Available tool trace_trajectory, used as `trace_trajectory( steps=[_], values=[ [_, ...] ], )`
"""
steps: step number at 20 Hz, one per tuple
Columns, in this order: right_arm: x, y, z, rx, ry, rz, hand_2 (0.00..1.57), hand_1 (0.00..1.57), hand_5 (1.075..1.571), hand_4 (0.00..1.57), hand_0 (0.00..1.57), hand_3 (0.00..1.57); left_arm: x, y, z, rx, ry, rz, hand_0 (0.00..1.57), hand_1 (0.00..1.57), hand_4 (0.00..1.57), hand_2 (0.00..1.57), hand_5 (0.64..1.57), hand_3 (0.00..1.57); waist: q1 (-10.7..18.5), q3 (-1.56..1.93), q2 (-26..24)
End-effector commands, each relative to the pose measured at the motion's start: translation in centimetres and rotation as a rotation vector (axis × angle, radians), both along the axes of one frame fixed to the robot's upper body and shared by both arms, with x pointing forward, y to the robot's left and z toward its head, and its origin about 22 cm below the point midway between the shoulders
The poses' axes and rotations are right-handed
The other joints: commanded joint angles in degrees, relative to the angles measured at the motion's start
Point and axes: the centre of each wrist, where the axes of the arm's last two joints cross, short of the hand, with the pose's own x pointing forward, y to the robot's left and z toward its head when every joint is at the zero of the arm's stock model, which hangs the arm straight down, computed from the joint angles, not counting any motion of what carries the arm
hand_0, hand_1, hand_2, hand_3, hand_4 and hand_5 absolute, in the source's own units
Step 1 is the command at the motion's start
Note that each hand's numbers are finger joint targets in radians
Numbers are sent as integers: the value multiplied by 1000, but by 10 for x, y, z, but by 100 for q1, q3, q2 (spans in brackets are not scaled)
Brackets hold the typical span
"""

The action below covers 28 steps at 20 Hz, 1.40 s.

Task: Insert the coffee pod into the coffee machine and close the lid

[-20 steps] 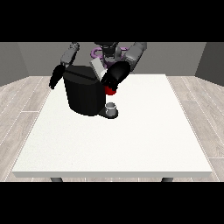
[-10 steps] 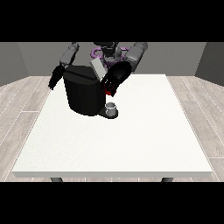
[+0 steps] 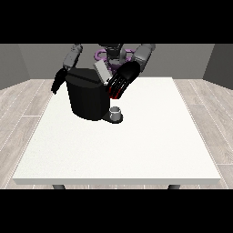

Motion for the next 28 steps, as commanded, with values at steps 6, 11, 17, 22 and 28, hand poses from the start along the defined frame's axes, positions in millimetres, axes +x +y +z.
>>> trace_trajectory(
  steps=[6, 11, 17, 22, 28],
  values=[
    [-23, -46, -64, 67, 212, -125, 0, 0, 1571, 0, 0, 0, 3, -38, -100, -69, 246, -81, 0, 0, 0, 0, 1571, 0, 872, -11, -1226],
    [-31, -64, -75, 60, 249, -170, 0, 0, 1571, 0, 0, 0, -2, -51, -137, -314, 296, -133, 0, 0, 0, 130, 1571, 0, 1176, -16, -1622],
    [-71, -72, -123, 74, 368, -259, 0, 0, 1571, 0, 0, 0, -33, -63, -250, -951, 471, -193, 0, 0, 408, 0, 1571, 0, 2018, -39, -2459],
    [-98, -61, -142, 81, 413, -254, 0, 0, 1571, 0, 0, 0, -84, -41, -334, -1063, 613, -107, 0, 0, 419, 0, 1571, 0, 2210, -18, -3207],
    [-89, -65, -115, 145, 351, -117, 0, 0, 1571, 0, 0, 0, -122, -17, -373, -1069, 757, 40, 0, 0, 389, 0, 1571, 0, 2274, -14, -4040]
  ],
)
